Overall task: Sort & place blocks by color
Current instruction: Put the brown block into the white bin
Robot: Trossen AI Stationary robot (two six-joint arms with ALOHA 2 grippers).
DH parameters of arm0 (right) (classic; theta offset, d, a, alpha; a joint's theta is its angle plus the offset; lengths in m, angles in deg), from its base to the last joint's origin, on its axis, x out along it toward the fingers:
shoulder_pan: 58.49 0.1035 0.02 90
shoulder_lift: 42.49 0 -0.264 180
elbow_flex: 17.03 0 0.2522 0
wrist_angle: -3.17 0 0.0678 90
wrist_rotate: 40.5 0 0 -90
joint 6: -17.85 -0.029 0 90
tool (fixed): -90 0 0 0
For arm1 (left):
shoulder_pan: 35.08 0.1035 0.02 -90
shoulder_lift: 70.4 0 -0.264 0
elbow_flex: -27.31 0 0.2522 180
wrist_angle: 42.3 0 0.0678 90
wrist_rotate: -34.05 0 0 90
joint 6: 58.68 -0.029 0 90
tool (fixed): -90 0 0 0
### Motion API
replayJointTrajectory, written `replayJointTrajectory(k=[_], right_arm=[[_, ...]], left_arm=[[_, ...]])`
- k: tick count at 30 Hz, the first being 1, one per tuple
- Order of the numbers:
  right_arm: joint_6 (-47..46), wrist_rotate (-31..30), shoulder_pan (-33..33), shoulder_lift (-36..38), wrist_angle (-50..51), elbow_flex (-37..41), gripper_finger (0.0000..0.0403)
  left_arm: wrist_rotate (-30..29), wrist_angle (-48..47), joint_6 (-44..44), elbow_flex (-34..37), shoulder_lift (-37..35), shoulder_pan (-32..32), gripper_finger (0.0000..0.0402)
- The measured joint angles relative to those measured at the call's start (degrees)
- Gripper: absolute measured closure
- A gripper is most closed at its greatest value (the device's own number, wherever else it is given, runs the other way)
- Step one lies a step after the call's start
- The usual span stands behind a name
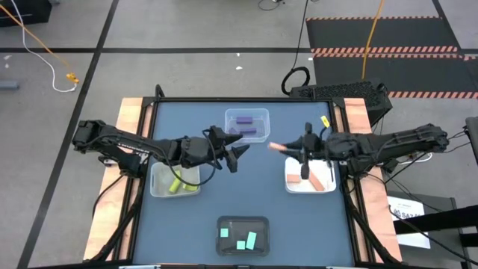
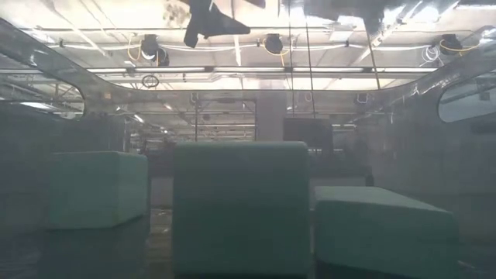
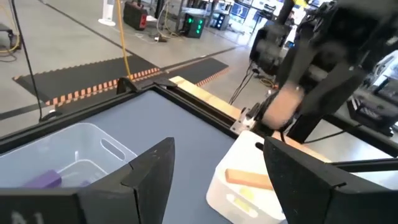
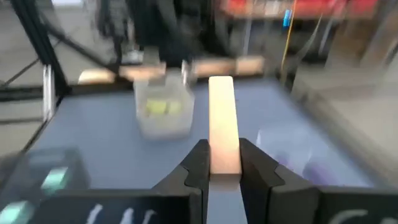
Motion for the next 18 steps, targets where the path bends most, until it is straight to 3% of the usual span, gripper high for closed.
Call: replayJointTrajectory(k=[9, 14, 18], right_arm=[[-25.20, 7.91, 0.16, 0.90, 29.15, 0.02, 0.0356], [-32.00, 15.41, 1.46, 0.81, 42.46, 0.02, 0.0355], [-34.47, 16.09, 3.06, 0.82, 48.16, 0.02, 0.0352]], left_arm=[[-0.02, -2.59, 0.19, 0.00, 0.00, 0.00, 0.0158], [-0.04, -6.18, 0.16, 0.00, 0.00, 0.00, 0.0158], [-0.04, -7.53, -0.55, 0.00, 0.00, 0.01, 0.0158]])
